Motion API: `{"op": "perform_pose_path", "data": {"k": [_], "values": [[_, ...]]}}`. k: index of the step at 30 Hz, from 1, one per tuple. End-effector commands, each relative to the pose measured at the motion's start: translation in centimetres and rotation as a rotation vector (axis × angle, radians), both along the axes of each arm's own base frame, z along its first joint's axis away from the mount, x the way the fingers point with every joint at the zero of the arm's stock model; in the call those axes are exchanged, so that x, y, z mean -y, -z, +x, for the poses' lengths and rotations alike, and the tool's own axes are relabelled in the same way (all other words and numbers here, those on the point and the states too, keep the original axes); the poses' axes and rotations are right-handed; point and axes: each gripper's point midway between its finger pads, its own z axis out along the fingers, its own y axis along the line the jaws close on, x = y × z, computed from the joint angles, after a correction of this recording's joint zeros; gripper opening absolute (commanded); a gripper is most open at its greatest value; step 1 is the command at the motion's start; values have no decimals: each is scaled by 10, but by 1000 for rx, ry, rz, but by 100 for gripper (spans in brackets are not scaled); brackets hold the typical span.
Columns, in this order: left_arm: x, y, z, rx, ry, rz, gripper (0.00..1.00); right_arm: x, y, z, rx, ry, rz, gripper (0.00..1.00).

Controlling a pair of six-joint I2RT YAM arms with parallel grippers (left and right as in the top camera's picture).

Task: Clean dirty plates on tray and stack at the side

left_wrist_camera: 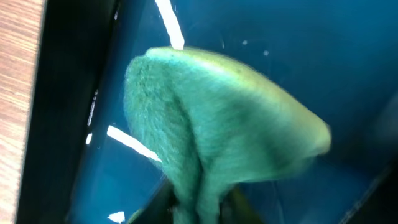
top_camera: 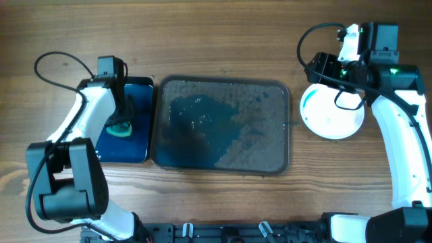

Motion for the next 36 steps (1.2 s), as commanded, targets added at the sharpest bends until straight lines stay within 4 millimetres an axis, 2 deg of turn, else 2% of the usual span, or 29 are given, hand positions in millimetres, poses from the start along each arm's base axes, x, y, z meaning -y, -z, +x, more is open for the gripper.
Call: {"op": "perform_pose_path", "data": {"k": [1,4,7,9,11,13,19,20,21,22,25,28,31,36], "values": [[6,4,-1,19,16,-46,100,1,-2,1,15,-36,-37,74],[9,-9,5,53,-14,-70,100,1,-2,0,19,-59,-49,77],[16,-51,19,175,-70,-126,100,1,-2,-2,19,-80,-61,78],[35,-83,31,298,-37,-232,100,1,-8,-6,29,-94,-70,79],[41,-110,37,394,-10,-267,100,0,-26,-13,74,-97,-77,79],[41,-122,36,428,-6,-265,100,0,-57,-25,164,-95,-85,79],[41,-122,36,427,-5,-265,100,0,-144,-68,478,-149,-186,91],[41,-122,36,428,-6,-265,100,0,-154,-75,513,-144,-191,93],[41,-122,36,427,-6,-265,100,0,-164,-84,551,-141,-195,99],[41,-122,36,427,-6,-265,100,0,-172,-91,579,-138,-198,100],[41,-122,36,427,-6,-265,100,-2,-181,-102,610,-129,-176,100],[41,-122,36,427,-6,-265,100,-2,-173,-105,567,-105,-144,100],[41,-122,36,427,-6,-265,100,-2,-162,-101,516,-108,-140,100],[41,-122,36,427,-6,-265,100,-1,-154,-88,509,-169,-204,100]]}}
